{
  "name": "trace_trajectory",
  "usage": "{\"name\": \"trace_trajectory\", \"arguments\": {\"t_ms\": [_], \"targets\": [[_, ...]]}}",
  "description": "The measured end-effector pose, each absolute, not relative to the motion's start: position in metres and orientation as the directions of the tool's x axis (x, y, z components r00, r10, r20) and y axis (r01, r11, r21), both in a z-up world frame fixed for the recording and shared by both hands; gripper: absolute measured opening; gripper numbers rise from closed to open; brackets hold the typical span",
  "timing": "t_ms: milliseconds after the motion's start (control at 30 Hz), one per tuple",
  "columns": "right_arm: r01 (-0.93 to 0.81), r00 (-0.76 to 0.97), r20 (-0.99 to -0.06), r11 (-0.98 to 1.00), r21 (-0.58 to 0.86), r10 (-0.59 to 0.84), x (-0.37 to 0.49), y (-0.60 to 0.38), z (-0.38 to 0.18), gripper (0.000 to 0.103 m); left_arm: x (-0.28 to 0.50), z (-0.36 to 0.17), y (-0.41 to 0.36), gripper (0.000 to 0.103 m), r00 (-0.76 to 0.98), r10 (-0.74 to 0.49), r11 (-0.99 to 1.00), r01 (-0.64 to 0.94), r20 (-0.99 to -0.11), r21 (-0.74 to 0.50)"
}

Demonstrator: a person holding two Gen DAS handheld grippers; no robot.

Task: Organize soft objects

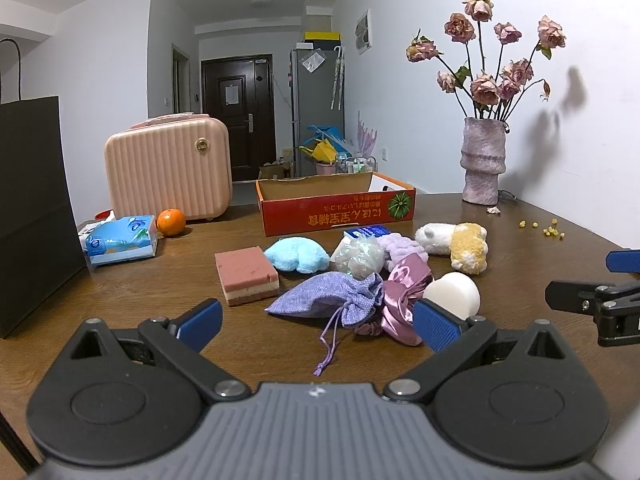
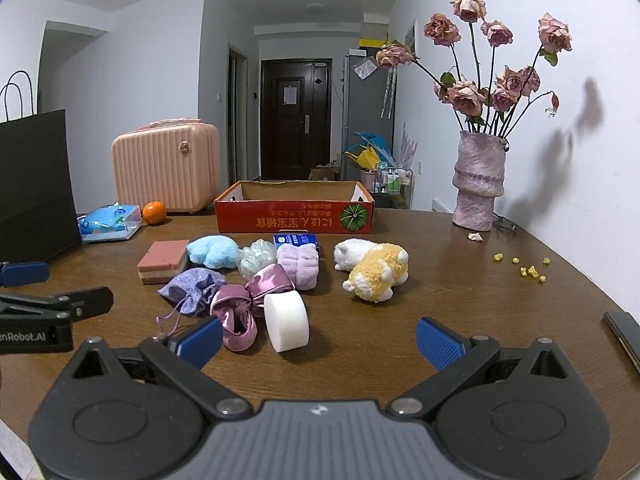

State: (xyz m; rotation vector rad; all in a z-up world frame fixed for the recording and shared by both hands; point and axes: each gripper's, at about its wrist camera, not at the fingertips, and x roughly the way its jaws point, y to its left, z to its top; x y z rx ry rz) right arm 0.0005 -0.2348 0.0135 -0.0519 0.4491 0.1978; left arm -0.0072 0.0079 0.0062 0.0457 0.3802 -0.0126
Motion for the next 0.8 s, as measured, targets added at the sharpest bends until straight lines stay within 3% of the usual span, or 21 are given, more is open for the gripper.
{"name": "trace_trajectory", "arguments": {"t_ms": [800], "targets": [[-0.213,0.852,-0.491,0.977,-0.012,0.18,0.047,-0.226,-0.004,0.103,0.035,-0.004,0.01,0.103,0.914,0.008,0.999,0.011,-0.406,0.045]]}}
